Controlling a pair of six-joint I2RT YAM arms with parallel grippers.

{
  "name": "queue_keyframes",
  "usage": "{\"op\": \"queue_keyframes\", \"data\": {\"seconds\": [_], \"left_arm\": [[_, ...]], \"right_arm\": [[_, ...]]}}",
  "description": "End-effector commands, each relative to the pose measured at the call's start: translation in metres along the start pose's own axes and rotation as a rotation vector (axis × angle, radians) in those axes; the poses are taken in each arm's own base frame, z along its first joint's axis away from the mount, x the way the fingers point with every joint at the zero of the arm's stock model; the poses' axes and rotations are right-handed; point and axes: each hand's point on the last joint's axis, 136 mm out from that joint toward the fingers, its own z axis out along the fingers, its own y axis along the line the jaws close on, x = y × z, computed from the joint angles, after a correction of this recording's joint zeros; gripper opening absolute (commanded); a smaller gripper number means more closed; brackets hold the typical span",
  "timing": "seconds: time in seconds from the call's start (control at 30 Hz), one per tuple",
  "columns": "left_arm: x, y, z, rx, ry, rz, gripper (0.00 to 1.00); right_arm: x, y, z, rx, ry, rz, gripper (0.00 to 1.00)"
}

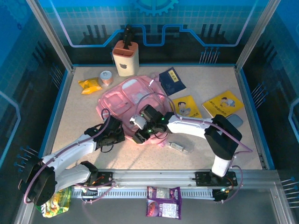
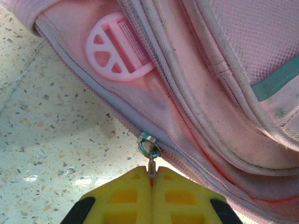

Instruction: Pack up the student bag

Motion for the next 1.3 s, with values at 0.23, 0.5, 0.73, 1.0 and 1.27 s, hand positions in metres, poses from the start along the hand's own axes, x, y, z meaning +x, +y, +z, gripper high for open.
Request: {"op": "queue_keyframes", "data": {"seconds": [0.23, 0.5, 0.73, 1.0, 1.27], "left_arm": [[-0.010, 0.006, -0.009, -0.049, -0.048, -0.001, 0.00], [-0.024, 0.031, -0.011, -0.126, -0.099, -0.050, 0.00], [-0.044, 0.058, -0.008, -0.165, -0.115, -0.107, 0.00], [-0.067, 0.074, -0.001, -0.199, -0.126, -0.148, 0.00], [-0.055, 0.056, -0.009, -0.093, -0.064, -0.165, 0.15]], "right_arm": [[-0.009, -0.007, 0.019, 0.076, -0.036, -0.129, 0.06], [-0.005, 0.000, 0.008, 0.078, -0.058, -0.166, 0.00], [0.001, 0.003, 0.006, 0.101, -0.067, -0.177, 0.00], [-0.003, 0.022, 0.020, 0.043, -0.056, -0.196, 0.00], [-0.021, 0.033, 0.025, 0.095, -0.079, -0.186, 0.26]]}}
